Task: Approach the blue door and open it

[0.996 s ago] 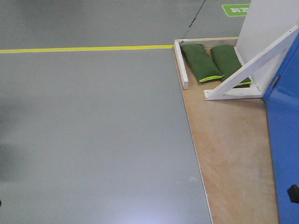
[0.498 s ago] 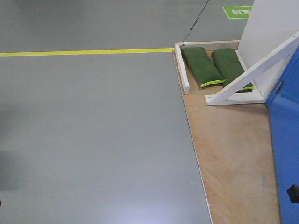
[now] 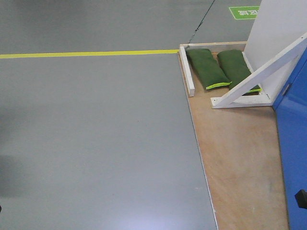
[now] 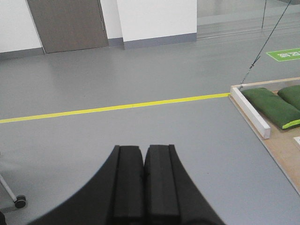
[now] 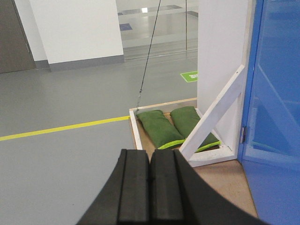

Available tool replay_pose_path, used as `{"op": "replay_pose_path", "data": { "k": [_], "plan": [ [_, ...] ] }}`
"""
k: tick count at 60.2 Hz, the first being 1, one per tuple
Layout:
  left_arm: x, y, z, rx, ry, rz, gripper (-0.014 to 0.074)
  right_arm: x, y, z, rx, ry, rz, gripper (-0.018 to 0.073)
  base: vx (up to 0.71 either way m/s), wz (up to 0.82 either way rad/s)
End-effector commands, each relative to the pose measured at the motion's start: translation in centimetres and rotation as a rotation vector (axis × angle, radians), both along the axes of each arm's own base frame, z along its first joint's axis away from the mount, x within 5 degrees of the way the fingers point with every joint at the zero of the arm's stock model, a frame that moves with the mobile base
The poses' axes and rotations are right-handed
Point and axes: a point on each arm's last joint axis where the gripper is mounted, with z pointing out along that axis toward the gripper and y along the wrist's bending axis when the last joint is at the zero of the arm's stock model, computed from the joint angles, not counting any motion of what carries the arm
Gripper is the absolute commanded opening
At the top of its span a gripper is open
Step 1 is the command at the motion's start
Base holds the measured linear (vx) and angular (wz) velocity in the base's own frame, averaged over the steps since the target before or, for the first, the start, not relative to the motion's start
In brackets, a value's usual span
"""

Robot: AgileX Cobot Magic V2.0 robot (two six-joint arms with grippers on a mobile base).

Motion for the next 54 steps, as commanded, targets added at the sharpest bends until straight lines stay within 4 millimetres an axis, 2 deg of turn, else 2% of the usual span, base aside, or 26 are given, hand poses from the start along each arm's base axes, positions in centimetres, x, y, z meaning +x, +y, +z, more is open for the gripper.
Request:
{"op": "replay_pose_path", "data": {
  "k": [1, 17, 24, 33, 39, 54],
  "plan": [
    [0.1, -0.1, 0.6, -0.008, -0.086, -0.009, 0.0070, 0.1, 0.0, 0.1, -0.018, -0.074, 0.000, 0.0002, 0.00, 0.00],
    [0.1, -0.1, 0.6, -0.008, -0.086, -0.009, 0.0070, 0.1, 0.0, 0.2, -0.015, -0.082, 0.000, 0.0002, 0.00, 0.00],
    [0.1, -0.1, 0.6, -0.008, -0.086, -0.009, 0.0070, 0.0, 0.0, 1.3, 0.007, -0.119, -0.004, 0.0002, 0.00, 0.00],
    [0.1, -0.1, 0.6, -0.008, -0.086, -0.009, 0.0070, -0.3, -0.4, 4.7, 0.103, -0.200, -0.098, 0.0002, 0.00, 0.00],
    [0.1, -0.1, 0.6, -0.008, -0.086, -0.009, 0.0070, -0.4, -0.8, 7.6, 0.188, -0.276, -0.195, 0.0002, 0.00, 0.00],
    [0.1, -0.1, 0.6, -0.008, -0.086, -0.009, 0.0070, -1.1, -1.8, 14.7, 0.451, -0.546, -0.429, 0.0002, 0.00, 0.00]
  ]
}}
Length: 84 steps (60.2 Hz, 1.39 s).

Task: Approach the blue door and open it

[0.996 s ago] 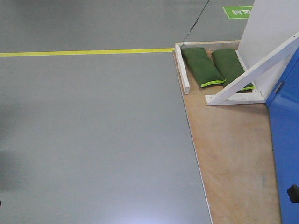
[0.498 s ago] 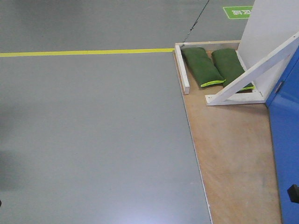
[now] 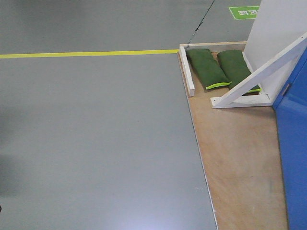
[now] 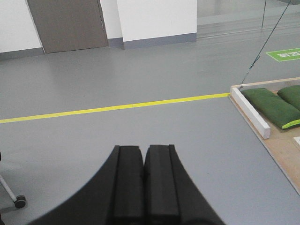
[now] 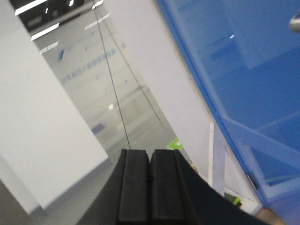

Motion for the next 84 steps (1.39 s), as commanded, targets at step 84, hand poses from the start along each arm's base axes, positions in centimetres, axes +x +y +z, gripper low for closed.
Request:
{"op": "replay_pose_path", "data": {
  "k": [84],
  "plan": [
    [0.1, -0.1, 0.6, -0.008, -0.086, -0.009, 0.0070, -0.5, -13.5, 12.9, 0.256, -0.605, -0.815, 0.0002, 0.00, 0.00]
  ]
}}
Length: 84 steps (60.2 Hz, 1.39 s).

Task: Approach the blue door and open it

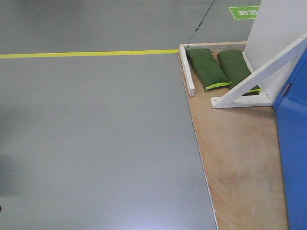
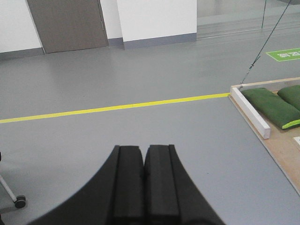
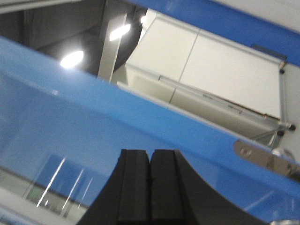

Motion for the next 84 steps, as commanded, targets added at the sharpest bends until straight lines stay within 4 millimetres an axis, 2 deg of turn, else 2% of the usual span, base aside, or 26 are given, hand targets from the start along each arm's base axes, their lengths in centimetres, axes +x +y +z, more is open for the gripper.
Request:
{"op": "replay_pose_path", "data": {
  "k": [1, 7, 16, 32, 47, 61, 70, 84],
  "plan": [
    [0.1, -0.1, 0.6, -0.008, -0.085, -0.009, 0.0070, -0.7, -0.5, 1.3, -0.054, -0.006, -0.091, 0.0002, 0.00, 0.00],
    [0.1, -0.1, 0.6, -0.008, -0.085, -0.009, 0.0070, -0.7, -1.6, 1.2, -0.050, -0.010, -0.140, 0.0002, 0.00, 0.00],
    [0.1, -0.1, 0.6, -0.008, -0.085, -0.009, 0.0070, -0.4, -3.2, 3.2, -0.085, -0.031, -0.184, 0.0002, 0.00, 0.00],
    [0.1, -0.1, 0.6, -0.008, -0.085, -0.009, 0.0070, 1.4, -7.4, 6.2, -0.112, -0.032, -0.186, 0.0002, 0.00, 0.00],
    [0.1, -0.1, 0.6, -0.008, -0.085, -0.009, 0.0070, 3.1, -10.5, 6.7, -0.087, -0.010, -0.141, 0.0002, 0.00, 0.00],
    [0.1, -0.1, 0.6, -0.008, -0.085, -0.009, 0.0070, 4.4, -10.7, 6.2, -0.032, 0.030, -0.012, 0.0002, 0.00, 0.00],
    [0.1, -0.1, 0.6, -0.008, -0.085, -0.009, 0.0070, 5.5, -9.5, 6.1, 0.016, 0.074, 0.152, 0.0002, 0.00, 0.00],
    [0.1, -0.1, 0.6, -0.008, -0.085, -0.009, 0.0070, 6.4, -7.8, 6.2, 0.052, 0.119, 0.309, 0.0002, 0.00, 0.00]
  ]
}}
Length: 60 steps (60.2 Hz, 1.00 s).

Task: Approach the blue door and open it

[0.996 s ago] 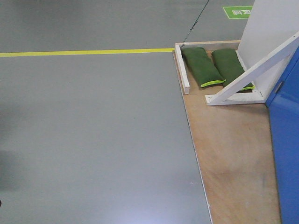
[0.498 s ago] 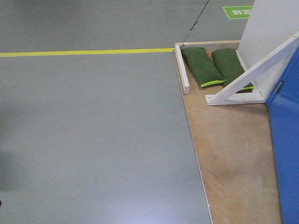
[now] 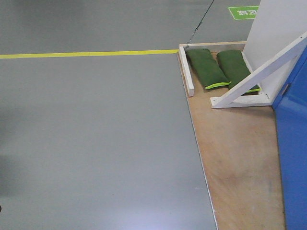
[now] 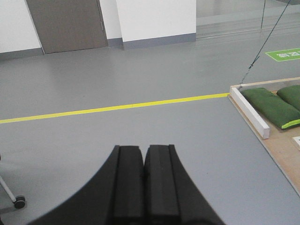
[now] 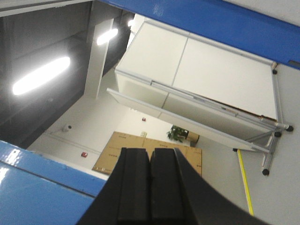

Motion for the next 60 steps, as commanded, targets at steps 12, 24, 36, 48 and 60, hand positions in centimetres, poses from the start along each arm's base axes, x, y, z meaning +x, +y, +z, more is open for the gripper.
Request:
{"op": "replay_pose_path", "data": {
  "k": [12, 24, 36, 48, 60],
  "plan": [
    [0.1, -0.1, 0.6, -0.008, -0.085, -0.009, 0.0070, 2.9, 3.5, 0.7, 0.045, 0.152, 0.377, 0.0002, 0.00, -0.01],
    [0.1, -0.1, 0.6, -0.008, -0.085, -0.009, 0.0070, 3.4, 4.8, 0.6, 0.071, 0.186, 0.486, 0.0002, 0.00, -0.01],
    [0.1, -0.1, 0.6, -0.008, -0.085, -0.009, 0.0070, 3.6, 6.3, 0.7, 0.088, 0.216, 0.589, 0.0002, 0.00, -0.01],
    [0.1, -0.1, 0.6, -0.008, -0.085, -0.009, 0.0070, 3.7, 8.5, 0.8, 0.104, 0.258, 0.717, 0.0002, 0.00, -0.01],
    [0.1, -0.1, 0.6, -0.008, -0.085, -0.009, 0.0070, 4.1, 10.4, 1.1, 0.101, 0.265, 0.820, 0.0002, 0.00, 0.00]
  ]
}}
